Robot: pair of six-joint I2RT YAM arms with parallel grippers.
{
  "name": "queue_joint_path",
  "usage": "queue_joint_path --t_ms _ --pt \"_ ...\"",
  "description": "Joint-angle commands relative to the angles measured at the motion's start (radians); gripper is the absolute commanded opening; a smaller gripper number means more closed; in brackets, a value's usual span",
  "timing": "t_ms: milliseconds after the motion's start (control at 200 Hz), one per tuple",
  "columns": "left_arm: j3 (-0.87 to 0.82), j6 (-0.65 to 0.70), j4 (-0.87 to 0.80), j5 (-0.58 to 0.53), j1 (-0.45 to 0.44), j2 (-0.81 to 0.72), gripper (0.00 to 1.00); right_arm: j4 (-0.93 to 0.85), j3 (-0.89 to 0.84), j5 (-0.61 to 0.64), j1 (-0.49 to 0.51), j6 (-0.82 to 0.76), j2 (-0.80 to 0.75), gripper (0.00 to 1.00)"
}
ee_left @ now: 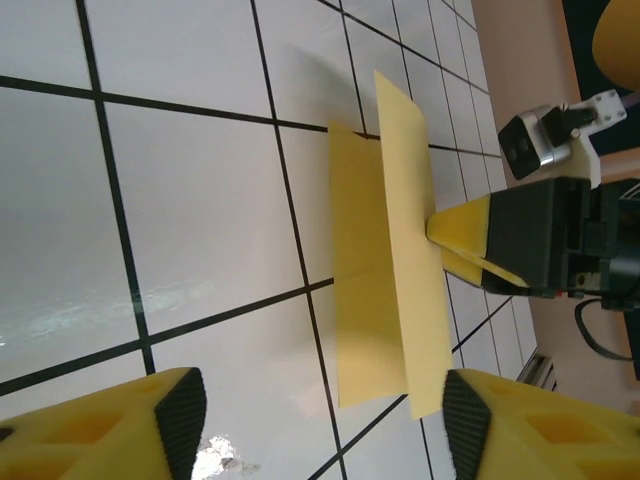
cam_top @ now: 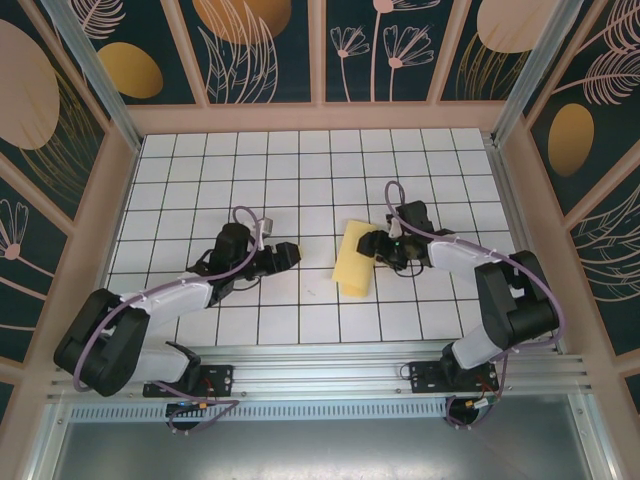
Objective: Fold a paper plane with a square sheet of paper (pick it up from the middle)
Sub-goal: Fold the square sheet of paper in half at the center of the table.
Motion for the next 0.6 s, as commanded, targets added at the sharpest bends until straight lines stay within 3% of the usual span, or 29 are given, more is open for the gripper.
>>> queue_joint_path --t_ms 0,225,590 --pt "0.057 -0.004 0.037 0.001 -0.034 0.04 0.58 -0.041 -0.019 0.011 -0.006 -0.059 -0.015 0.67" --pt "0.118 -0.038 0.067 -0.06 -0.106 0.11 0.43 -0.08 -0.034 0.114 -0.006 -0.065 0.001 0.6" --pt "0.197 -0.075 0.077 -0.117 -0.181 0.228 0.36 -0.048 -0.058 0.187 0.024 -0.004 0.003 0.58"
